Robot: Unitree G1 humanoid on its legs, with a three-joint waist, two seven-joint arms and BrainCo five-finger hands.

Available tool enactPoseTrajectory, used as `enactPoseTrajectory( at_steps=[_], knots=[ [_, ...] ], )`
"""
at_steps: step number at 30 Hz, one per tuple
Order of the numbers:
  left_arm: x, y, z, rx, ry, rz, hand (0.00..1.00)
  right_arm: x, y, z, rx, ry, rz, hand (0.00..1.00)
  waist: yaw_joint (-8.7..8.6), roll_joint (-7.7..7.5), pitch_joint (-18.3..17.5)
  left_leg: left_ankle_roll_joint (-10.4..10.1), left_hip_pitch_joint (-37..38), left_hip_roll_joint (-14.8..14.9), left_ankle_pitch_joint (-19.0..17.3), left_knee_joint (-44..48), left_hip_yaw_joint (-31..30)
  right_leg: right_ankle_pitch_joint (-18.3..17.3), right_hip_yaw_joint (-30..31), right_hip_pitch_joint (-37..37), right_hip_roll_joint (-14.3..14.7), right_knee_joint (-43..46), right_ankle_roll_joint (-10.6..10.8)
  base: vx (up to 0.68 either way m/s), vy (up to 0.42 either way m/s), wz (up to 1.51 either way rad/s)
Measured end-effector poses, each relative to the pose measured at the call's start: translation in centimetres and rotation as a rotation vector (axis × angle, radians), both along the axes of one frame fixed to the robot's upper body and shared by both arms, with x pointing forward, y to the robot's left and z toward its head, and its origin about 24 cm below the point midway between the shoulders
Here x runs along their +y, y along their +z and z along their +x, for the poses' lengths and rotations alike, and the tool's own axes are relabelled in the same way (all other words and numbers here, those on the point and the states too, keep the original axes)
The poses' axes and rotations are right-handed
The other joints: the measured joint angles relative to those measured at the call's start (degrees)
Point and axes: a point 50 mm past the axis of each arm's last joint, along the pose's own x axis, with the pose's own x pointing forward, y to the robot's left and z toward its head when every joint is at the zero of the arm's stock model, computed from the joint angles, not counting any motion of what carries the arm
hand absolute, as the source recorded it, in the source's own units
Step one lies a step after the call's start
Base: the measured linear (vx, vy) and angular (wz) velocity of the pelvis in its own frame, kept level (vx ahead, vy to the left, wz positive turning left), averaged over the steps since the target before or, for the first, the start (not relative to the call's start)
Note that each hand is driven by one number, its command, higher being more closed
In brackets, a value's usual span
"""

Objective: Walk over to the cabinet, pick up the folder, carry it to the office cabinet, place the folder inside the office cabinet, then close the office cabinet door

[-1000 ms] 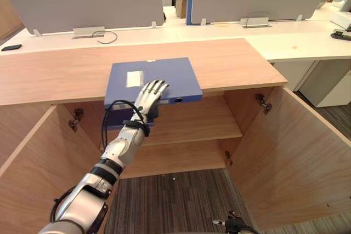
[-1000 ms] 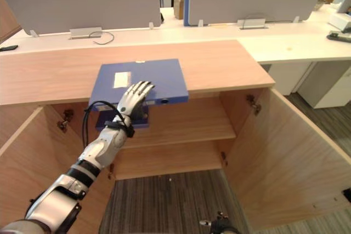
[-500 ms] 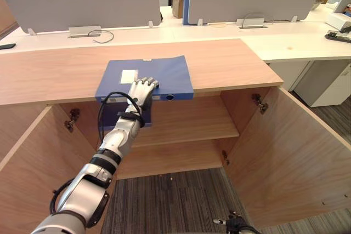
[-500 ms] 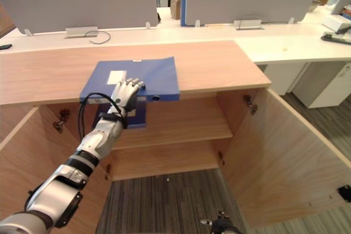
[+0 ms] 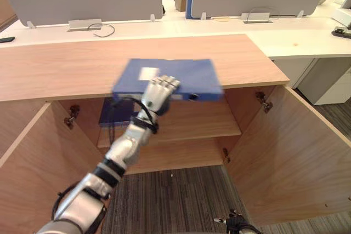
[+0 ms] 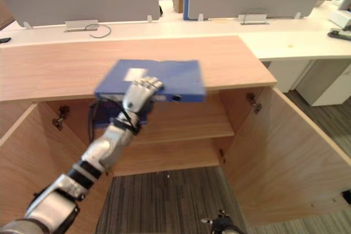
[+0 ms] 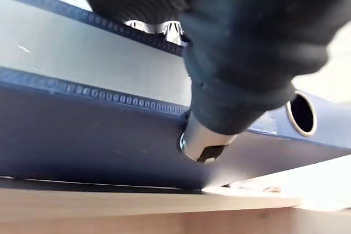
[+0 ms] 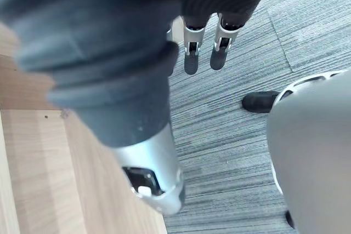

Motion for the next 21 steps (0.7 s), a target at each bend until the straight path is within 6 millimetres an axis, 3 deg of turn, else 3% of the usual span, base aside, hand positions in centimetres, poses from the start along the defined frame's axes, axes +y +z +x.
enactPoseTrajectory(
  at_steps=[3, 6, 8, 9, 11, 15, 19, 21],
  knots=[
    [-3.6, 2.2, -5.2, 0.118, -0.397, -0.285, 1.0, 0.2, -0.1, 0.0, 0.008, -0.012, -0.006, 0.0, 0.71, 0.17, -0.1, 0.1, -0.6, 0.0, -0.1, 0.1, -0.1, -0.4, 0.3, -0.7, -0.2, 1.1, 0.5, 0.0, 0.001, -0.01],
    [-3.3, 3.8, -6.4, 0.314, -0.604, -0.622, 1.0, 0.2, -0.1, 0.0, 0.009, -0.015, -0.003, 0.0, 0.88, 0.94, -0.6, 0.2, -0.3, 0.2, -0.6, 0.8, -0.1, -0.8, 1.3, -0.8, -0.2, 1.9, 0.6, -0.04, -0.001, -0.12],
    [-2.2, 3.0, -5.9, 0.519, -0.676, -0.853, 1.0, 0.3, -0.1, -0.1, 0.006, -0.043, 0.013, 0.0, 0.89, 1.46, -0.9, 0.1, 0.2, 0.4, -0.7, 0.9, -0.1, -1.4, 1.6, -0.9, -0.2, 3.0, 1.0, -0.07, -0.008, -0.07],
    [-1.8, 2.5, -5.7, 0.577, -0.688, -0.923, 1.0, 0.4, -0.1, -0.2, 0.005, -0.052, 0.02, 0.0, 0.97, 1.62, -1.1, 0.1, 0.3, 0.5, -0.7, 0.9, -0.1, -1.6, 1.7, -0.9, -0.2, 3.2, 1.2, -0.13, -0.017, -0.04],
    [1.8, -0.1, -5.1, 0.717, -0.608, -1.243, 1.0, 0.2, 0.3, -0.2, -0.059, -0.089, 0.037, 0.0, 2.33, 2.38, -1.8, -0.1, 0.1, 0.8, -0.7, 0.8, -0.1, -2.3, 2.3, -2.0, 0.1, 4.0, 1.3, -0.11, -0.017, -0.05],
    [6.3, -2.4, -5.1, 0.699, -0.414, -1.424, 1.0, 0.6, 2.5, 1.8, -0.267, -0.146, 0.082, 0.0, 2.35, 2.41, -2.0, -0.2, -0.8, 1.1, -0.5, 0.9, 0.0, -2.2, 2.5, -2.8, 0.4, 4.4, 1.4, -0.01, -0.003, -0.01],
    [8.5, -3.3, -6.2, 0.67, -0.318, -1.506, 1.0, 0.4, 7.3, 5.9, -0.581, -0.191, 0.066, 0.0, 2.41, 2.12, -1.8, -0.1, -0.7, 1.0, -0.5, 0.8, -0.1, -2.1, 2.6, -2.7, 0.3, 4.4, 1.4, 0.01, 0.0, 0.0],
    [9.2, -2.8, -6.9, 0.632, -0.312, -1.518, 1.0, -0.2, 10.9, 8.2, -0.777, -0.253, 0.029, 0.0, 2.57, 1.9, -1.8, -0.1, -0.6, 0.9, -0.6, 0.8, -0.1, -2.1, 2.7, -2.5, 0.3, 4.4, 1.4, 0.0, 0.0, 0.0]
  ],
)
